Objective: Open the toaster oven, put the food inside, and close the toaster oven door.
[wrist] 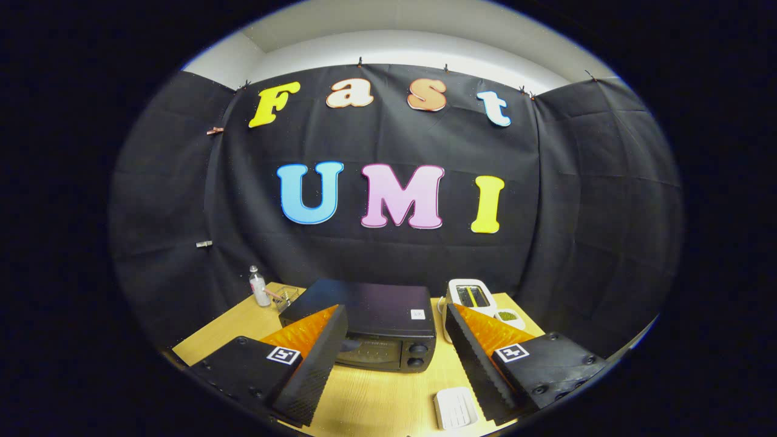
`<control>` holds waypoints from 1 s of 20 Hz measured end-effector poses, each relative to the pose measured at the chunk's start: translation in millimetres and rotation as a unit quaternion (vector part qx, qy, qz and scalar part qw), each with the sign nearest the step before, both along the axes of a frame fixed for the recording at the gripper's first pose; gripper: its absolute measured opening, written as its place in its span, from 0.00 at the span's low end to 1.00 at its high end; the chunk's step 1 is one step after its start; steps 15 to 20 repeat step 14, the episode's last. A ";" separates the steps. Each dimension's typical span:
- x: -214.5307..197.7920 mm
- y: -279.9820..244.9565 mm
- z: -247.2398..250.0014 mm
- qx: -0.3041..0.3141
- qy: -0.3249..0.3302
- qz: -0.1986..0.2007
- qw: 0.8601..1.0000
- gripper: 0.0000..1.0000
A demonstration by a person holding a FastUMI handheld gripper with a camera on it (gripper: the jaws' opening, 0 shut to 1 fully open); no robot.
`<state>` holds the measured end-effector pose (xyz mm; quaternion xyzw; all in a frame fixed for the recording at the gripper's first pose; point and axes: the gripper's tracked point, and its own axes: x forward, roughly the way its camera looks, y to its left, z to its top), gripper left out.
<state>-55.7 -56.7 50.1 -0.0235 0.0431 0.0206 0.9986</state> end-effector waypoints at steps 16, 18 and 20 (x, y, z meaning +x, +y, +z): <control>7.5 -11.2 11.0 0.062 0.011 -0.007 0.998 0.98; 7.5 -11.2 11.0 0.062 0.011 -0.007 0.998 0.98; 7.5 -11.2 11.0 0.062 0.011 -0.007 0.998 0.98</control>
